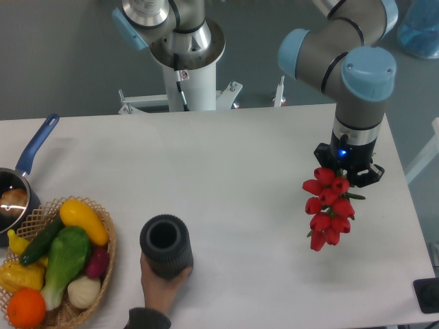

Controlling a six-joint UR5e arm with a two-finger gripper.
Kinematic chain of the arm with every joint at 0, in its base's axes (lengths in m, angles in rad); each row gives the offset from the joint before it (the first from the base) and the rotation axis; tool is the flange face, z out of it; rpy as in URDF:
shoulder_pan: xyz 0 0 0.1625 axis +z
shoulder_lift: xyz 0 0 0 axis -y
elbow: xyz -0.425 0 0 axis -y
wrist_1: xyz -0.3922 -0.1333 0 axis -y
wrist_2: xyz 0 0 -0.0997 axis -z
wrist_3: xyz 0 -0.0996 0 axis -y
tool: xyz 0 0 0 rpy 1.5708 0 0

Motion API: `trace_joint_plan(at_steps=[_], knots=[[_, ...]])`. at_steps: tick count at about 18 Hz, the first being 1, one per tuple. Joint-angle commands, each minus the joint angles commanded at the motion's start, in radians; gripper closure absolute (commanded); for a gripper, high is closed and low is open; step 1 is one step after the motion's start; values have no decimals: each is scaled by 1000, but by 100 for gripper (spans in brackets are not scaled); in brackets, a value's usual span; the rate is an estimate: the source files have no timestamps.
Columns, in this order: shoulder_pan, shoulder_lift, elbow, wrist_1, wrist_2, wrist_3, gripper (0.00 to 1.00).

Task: Place the flowers on the table
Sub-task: 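Lower the held red tulips toward the table with the gripper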

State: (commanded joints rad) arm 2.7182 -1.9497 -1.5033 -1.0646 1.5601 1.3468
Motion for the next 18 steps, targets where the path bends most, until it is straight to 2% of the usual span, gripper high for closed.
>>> trace_joint_plan(at_steps=[6, 11, 13, 15, 16, 17, 18], knots=[[-26, -41, -2, 6, 6, -18, 100], [-63, -100, -14, 20, 28, -110, 99], [-64, -110, -20, 23, 25, -100, 76], [-63, -110, -29, 31, 20, -89, 69], [-63, -112, -31, 44, 21, -89, 57], [-63, -115, -35, 54, 23, -89, 21], [-63, -114, -40, 57, 25, -90, 0]])
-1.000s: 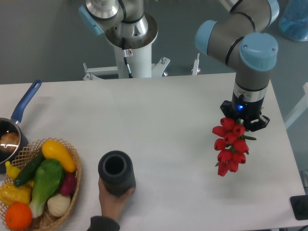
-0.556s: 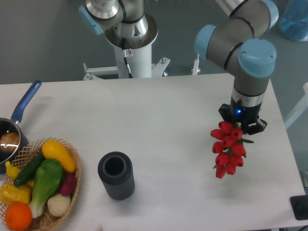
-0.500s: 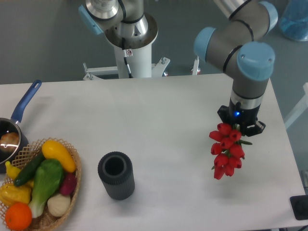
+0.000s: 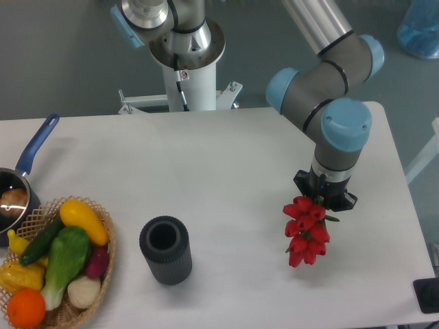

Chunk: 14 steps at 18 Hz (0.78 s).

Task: Place the flowers on the table
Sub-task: 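Lower the held red tulips toward the table with the gripper, then open the gripper to release the tulips onto the table, lift away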

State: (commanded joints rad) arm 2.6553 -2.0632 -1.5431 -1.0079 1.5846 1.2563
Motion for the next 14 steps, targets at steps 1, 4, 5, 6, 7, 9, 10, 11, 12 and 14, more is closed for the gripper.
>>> trace_joint_plan(at_steps=[1, 4, 5, 6, 7, 9, 10, 11, 12, 14], knots=[[0, 2, -3, 5, 0, -2, 0], [3, 9, -5, 8, 2, -5, 0], [3, 11, -5, 8, 2, -2, 0], [5, 15, -5, 9, 2, 0, 0], [3, 20, -5, 12, 0, 2, 0], [6, 23, -3, 14, 0, 2, 0], [15, 25, 0, 21, -3, 2, 0], [24, 25, 1, 41, -5, 2, 0], [37, 25, 1, 61, -6, 2, 0], [54, 23, 1, 84, -6, 2, 0]])
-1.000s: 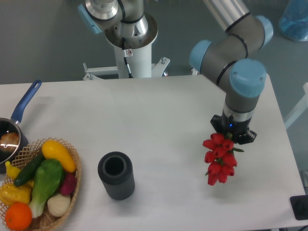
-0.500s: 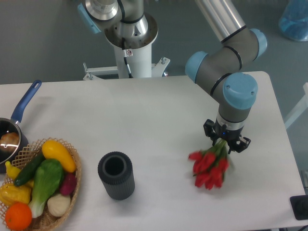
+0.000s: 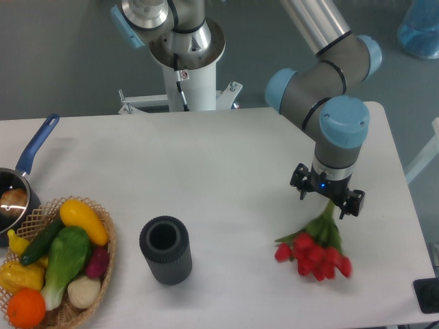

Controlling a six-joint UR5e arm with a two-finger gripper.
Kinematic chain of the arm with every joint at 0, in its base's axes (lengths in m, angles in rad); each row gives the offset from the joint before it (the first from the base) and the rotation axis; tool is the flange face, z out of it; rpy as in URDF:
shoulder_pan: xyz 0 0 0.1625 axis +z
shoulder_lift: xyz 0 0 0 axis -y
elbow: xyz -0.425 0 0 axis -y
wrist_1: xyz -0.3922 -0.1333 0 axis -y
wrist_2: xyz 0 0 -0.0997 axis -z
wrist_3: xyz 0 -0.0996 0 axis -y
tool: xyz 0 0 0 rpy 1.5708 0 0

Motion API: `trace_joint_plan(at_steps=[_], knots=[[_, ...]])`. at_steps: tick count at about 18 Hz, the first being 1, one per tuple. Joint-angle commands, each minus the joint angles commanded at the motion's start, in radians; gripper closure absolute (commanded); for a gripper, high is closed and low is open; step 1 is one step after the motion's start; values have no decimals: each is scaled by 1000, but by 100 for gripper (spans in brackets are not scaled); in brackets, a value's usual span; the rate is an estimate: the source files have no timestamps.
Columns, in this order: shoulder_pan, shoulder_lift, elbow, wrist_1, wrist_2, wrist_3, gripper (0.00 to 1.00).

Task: Place the flowers on the table
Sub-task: 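Open the gripper to release the tulips onto the table, lift away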

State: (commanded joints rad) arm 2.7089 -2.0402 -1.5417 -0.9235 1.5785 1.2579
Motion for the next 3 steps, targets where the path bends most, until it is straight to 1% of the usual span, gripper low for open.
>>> trace_joint_plan(at_steps=[3], knots=[[25, 2, 5, 2, -2, 2, 0]])
